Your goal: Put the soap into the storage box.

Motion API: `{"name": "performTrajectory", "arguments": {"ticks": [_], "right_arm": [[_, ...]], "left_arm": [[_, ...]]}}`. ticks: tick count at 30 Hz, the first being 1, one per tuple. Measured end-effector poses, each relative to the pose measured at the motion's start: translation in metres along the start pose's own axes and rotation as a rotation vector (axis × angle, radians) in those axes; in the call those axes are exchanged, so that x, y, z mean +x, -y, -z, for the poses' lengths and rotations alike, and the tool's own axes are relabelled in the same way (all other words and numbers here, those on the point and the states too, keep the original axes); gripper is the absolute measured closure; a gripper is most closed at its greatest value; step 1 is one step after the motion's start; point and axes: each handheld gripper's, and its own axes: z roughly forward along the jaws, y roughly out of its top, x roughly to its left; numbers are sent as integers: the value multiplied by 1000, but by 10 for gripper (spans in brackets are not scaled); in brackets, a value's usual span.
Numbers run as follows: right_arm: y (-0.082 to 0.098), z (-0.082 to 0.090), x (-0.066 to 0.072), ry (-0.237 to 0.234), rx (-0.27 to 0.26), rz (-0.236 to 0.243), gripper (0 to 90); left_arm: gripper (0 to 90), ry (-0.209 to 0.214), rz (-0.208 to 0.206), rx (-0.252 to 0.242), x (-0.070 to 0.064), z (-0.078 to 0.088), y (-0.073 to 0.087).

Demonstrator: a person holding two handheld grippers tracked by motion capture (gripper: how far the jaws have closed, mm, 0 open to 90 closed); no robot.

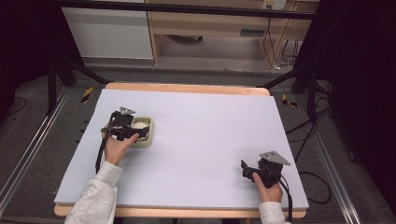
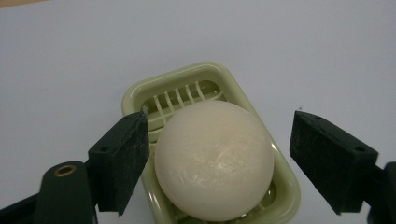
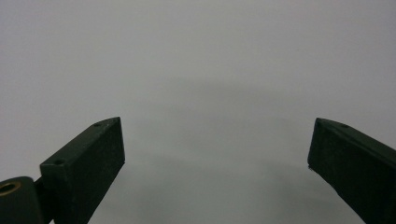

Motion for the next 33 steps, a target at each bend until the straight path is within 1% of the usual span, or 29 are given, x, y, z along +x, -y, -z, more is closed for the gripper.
{"name": "performTrajectory", "arguments": {"ticks": [1,10,11,14,15,16,18,19,20,21,22,25,26,28,29,30,33], "right_arm": [[0,0,0,0,-1,1,43],[0,0,0,2,0,-4,43],[0,0,0,1,-1,-4,43],[0,0,0,1,-3,-5,43],[0,0,-1,-1,-2,-7,43],[0,0,-1,-1,-2,-7,43],[0,0,-1,-1,-2,-7,43],[0,0,-1,-1,-2,-7,43],[0,0,-1,0,-2,-8,43],[0,0,-1,-1,-2,-7,43],[0,0,-1,-1,-2,-7,43],[0,1,0,-3,-4,-12,43],[0,1,0,-3,-4,-12,43],[0,1,-1,-3,-6,-8,43],[0,1,-1,-3,-8,-8,43],[0,1,-1,-3,-8,-8,43],[0,1,-1,-6,-6,-9,43]], "left_arm": [[195,7,6,-12,-2,3,1],[208,16,-2,-41,-9,17,10],[213,18,-3,-55,-11,20,13],[222,29,-11,-58,-12,25,16],[225,35,-17,-75,-12,28,20],[229,37,-22,-77,-12,31,23],[228,39,-22,-85,-11,33,25],[229,41,-15,-99,-10,37,31],[228,42,-11,-104,-10,39,34],[226,39,-15,-109,-10,41,37],[227,39,-15,-109,-10,41,37],[219,35,-17,-120,-9,46,47],[218,35,-17,-120,-9,46,47],[217,30,-25,-126,-8,48,54],[214,26,-33,-129,-7,50,59],[213,26,-33,-129,-7,50,59],[210,24,-40,-121,-3,51,69]]}}
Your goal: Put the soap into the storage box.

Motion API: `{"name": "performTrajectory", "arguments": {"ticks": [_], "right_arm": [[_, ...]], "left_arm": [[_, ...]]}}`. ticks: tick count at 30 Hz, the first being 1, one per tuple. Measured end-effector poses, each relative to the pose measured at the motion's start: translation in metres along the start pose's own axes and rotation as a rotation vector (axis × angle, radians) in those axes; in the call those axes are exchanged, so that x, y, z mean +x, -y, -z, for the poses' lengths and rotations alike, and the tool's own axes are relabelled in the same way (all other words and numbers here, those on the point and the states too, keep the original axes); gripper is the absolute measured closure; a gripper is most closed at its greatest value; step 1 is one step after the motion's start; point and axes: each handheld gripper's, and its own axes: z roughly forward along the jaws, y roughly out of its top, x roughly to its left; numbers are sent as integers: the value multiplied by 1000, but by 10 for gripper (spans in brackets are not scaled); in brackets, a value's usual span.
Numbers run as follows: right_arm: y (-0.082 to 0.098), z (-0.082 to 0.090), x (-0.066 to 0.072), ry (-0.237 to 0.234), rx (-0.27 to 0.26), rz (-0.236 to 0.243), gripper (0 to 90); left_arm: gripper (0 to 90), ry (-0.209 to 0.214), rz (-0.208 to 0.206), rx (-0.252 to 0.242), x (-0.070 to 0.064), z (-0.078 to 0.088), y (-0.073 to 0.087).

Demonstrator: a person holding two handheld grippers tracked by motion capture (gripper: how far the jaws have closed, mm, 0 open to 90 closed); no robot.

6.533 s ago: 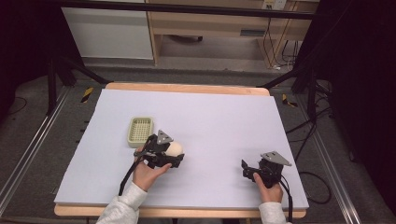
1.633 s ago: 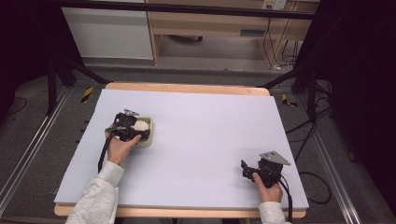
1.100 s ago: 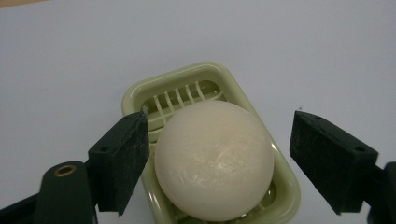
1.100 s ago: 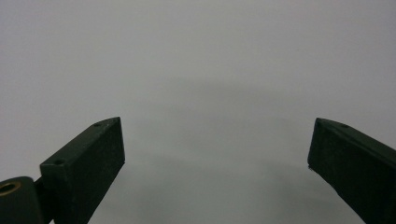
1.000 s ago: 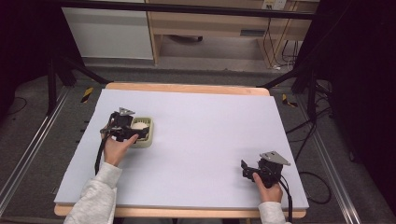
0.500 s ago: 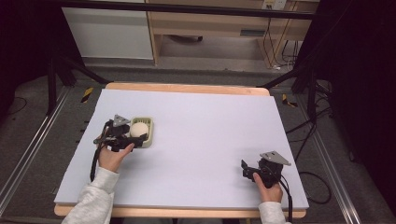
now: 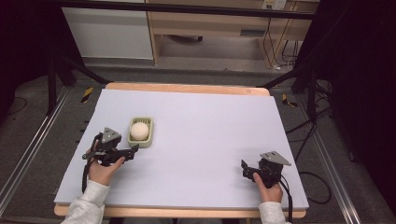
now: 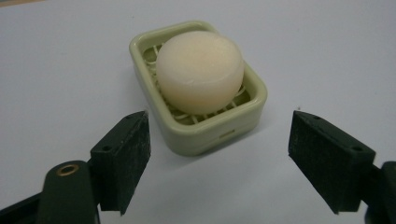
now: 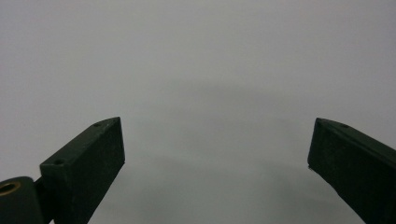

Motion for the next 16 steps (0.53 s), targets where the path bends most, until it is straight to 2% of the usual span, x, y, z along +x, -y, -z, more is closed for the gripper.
{"name": "performTrajectory", "arguments": {"ticks": [5,8,11,16], "right_arm": [[0,0,0,1,-1,0,42],[0,0,-1,1,-2,-2,43],[0,0,-1,-1,-3,-3,43],[0,0,-1,0,-4,-5,43]], "left_arm": [[203,-3,-7,6,3,5,13],[197,-4,-23,28,5,10,22],[192,-15,-13,29,7,11,28],[180,-25,-22,38,9,12,34]]}}
